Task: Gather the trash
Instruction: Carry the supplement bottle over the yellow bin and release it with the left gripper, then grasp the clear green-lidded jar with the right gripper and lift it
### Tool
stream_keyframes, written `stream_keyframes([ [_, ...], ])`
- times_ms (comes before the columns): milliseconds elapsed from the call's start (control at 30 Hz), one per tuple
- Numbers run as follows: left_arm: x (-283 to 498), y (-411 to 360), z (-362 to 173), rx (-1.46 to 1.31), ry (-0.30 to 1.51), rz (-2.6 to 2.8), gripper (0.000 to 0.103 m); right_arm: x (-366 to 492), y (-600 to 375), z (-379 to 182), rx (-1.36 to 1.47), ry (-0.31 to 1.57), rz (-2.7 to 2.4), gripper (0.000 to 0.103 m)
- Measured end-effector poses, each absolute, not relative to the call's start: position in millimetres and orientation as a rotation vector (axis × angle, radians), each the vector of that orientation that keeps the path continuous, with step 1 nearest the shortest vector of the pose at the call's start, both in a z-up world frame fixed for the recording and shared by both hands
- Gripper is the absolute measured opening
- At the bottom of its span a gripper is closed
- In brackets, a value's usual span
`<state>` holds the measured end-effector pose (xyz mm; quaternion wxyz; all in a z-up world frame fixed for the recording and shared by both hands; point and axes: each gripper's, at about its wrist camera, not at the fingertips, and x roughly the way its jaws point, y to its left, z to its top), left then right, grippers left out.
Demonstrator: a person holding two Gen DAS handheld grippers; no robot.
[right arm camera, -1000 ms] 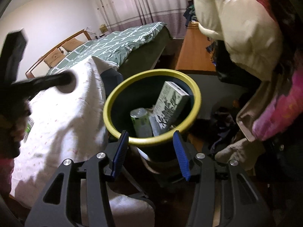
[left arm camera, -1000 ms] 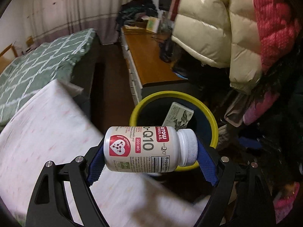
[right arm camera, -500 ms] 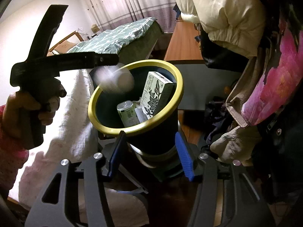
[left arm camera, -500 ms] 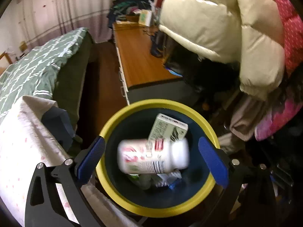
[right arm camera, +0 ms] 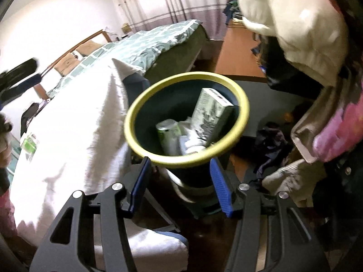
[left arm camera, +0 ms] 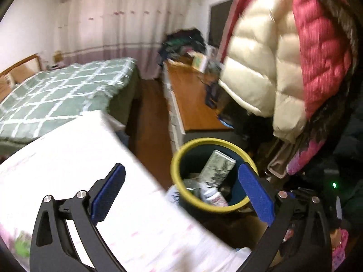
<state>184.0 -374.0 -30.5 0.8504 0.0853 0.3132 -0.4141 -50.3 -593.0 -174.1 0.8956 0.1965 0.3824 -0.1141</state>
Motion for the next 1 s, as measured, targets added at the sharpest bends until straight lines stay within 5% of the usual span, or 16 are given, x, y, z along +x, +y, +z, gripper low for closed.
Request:
stream_keyframes([
  [367, 210.6, -140.1, -14.0, 0.091, 0.484, -0.473, 0.098, 13.9, -510.4, -136.4, 0.257, 0.774, -0.090, 0.053],
  [700, 244.9, 26.9, -55.0, 0.073, 0.457, -0.126, 0.098, 90.6, -397.3, -121.4, 0.071, 0.817, 0.177, 0.059],
  [1000, 263.6, 96.5, -75.1, -0.194, 0.558, -0.114, 0.098, 151.9, -293.4, -117.8, -0.126, 0.821, 0.525, 0.083],
])
